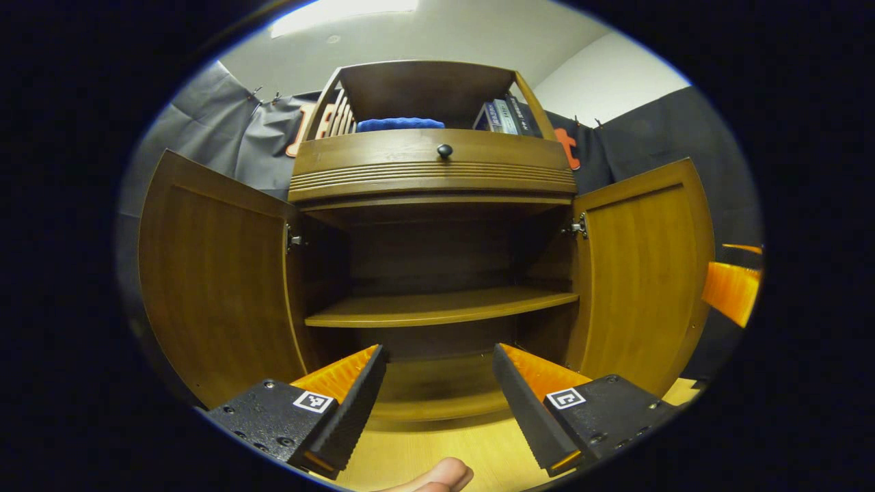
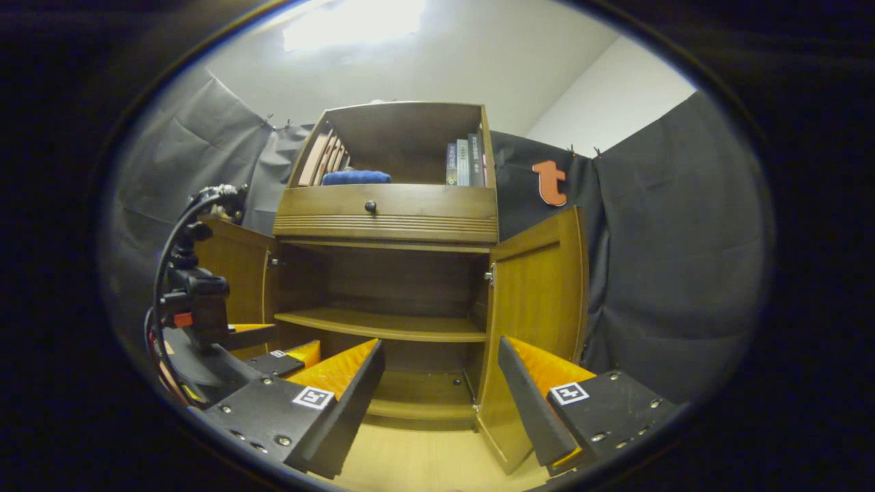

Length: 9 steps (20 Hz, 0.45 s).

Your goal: Open the right door of the double-door shoe cabinet with the right hand, and open the left door with the left hand.

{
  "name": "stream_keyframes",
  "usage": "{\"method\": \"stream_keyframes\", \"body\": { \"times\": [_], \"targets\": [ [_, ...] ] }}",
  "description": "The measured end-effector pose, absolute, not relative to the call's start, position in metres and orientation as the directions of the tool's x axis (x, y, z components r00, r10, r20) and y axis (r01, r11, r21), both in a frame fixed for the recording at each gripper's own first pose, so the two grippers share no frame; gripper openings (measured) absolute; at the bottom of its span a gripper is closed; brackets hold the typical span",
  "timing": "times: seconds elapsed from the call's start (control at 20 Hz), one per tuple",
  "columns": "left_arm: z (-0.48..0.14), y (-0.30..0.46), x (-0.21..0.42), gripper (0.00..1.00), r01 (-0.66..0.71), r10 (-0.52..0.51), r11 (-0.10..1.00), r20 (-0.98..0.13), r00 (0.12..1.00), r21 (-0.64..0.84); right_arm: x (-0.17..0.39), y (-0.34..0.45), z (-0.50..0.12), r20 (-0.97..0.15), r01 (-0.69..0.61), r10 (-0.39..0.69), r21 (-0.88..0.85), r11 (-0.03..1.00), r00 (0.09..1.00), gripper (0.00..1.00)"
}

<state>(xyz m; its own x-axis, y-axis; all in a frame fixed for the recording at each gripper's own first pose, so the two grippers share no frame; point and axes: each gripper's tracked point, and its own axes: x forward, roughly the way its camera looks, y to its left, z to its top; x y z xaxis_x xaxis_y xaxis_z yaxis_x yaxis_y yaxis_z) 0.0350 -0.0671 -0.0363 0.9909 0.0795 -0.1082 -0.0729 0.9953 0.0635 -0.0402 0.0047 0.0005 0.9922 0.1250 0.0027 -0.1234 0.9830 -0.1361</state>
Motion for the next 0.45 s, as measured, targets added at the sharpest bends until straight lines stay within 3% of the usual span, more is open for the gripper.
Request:
{"method": "stream_keyframes", "body": {
  "times": [0.45],
  "targets": [
    [-0.006,-0.048,0.004,0.97,-0.07,0.072,0.997,-0.042,0.997,0.031,-0.022,0.044,-0.03,-0.087,-0.16,0.146,-0.189,0.969,0.985,0.99]
  ]
}}
